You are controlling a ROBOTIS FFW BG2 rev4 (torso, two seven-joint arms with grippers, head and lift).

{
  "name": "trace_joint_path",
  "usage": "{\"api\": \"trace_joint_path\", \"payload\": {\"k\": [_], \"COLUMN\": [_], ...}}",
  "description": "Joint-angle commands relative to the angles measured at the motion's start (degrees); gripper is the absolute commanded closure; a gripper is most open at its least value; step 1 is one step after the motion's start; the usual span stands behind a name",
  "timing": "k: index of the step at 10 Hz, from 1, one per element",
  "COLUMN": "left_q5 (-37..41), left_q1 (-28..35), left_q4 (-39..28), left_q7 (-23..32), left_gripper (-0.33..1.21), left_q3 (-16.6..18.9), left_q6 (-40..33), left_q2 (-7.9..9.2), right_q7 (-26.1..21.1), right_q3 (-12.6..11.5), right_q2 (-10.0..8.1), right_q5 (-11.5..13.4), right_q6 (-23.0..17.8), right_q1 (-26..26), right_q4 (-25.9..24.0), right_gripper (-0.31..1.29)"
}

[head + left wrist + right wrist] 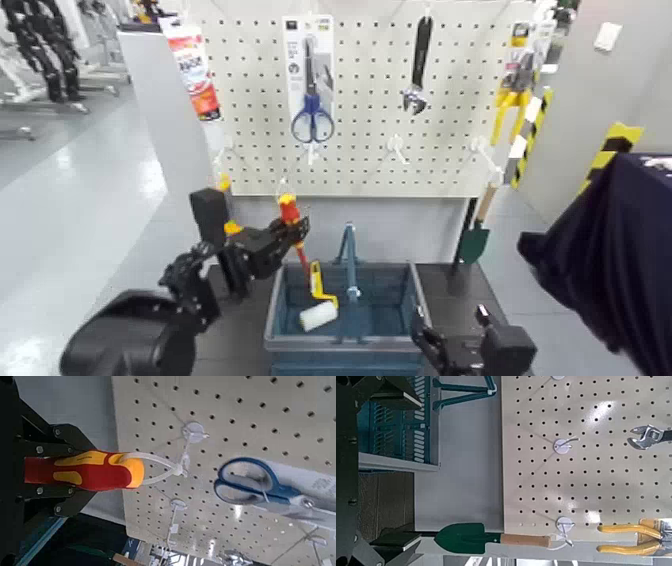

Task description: Put the red screwdriver into the crate.

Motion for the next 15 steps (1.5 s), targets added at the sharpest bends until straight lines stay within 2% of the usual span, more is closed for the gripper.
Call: {"api": "trace_joint_path", "payload": {"k": [1,5,7,9,10,11,12,14,15], "left_q5": [4.35,11.29,11.73,14.54,16.3,17.71,17.0,12.17,9.36], "left_q1": [0.88,-1.32,-3.07,-4.04,-3.95,-3.6,-3.16,-0.96,-0.35], "left_q4": [4.32,12.05,13.37,14.25,14.25,13.81,12.32,6.52,4.32], "left_q7": [0.19,1.78,2.3,2.74,3.27,3.71,4.76,9.42,9.86], "left_gripper": [1.19,1.19,1.19,1.07,0.78,0.4,0.14,0.12,0.11], "left_q3": [-1.84,-5.97,-8.34,-9.48,-9.48,-8.6,-7.28,-3.51,-2.1], "left_q6": [-1.58,1.24,4.31,6.07,6.6,7.13,8.09,9.23,9.85], "left_q2": [-0.32,-0.41,-0.5,-0.41,-0.41,-0.41,-0.32,-0.15,-0.06], "right_q7": [0.0,0.0,0.0,0.0,0.0,0.0,0.0,0.0,0.09], "right_q3": [0.0,0.26,0.35,0.35,0.17,0.17,0.17,0.08,0.17], "right_q2": [-0.16,-0.16,0.02,0.11,0.11,0.19,0.19,0.11,-0.07], "right_q5": [0.0,-0.09,-0.09,-0.09,-0.09,-0.09,-0.09,-0.18,-0.18], "right_q6": [-0.01,-0.19,-0.27,-0.45,-0.63,-0.54,-0.63,-0.54,-0.54], "right_q1": [-0.12,-0.2,-0.2,-0.12,0.06,0.06,0.15,0.06,-0.03], "right_q4": [-0.12,0.14,0.23,0.23,0.23,0.23,0.23,0.23,0.14], "right_gripper": [0.14,0.14,0.14,0.14,0.14,0.14,0.14,0.14,0.14]}}
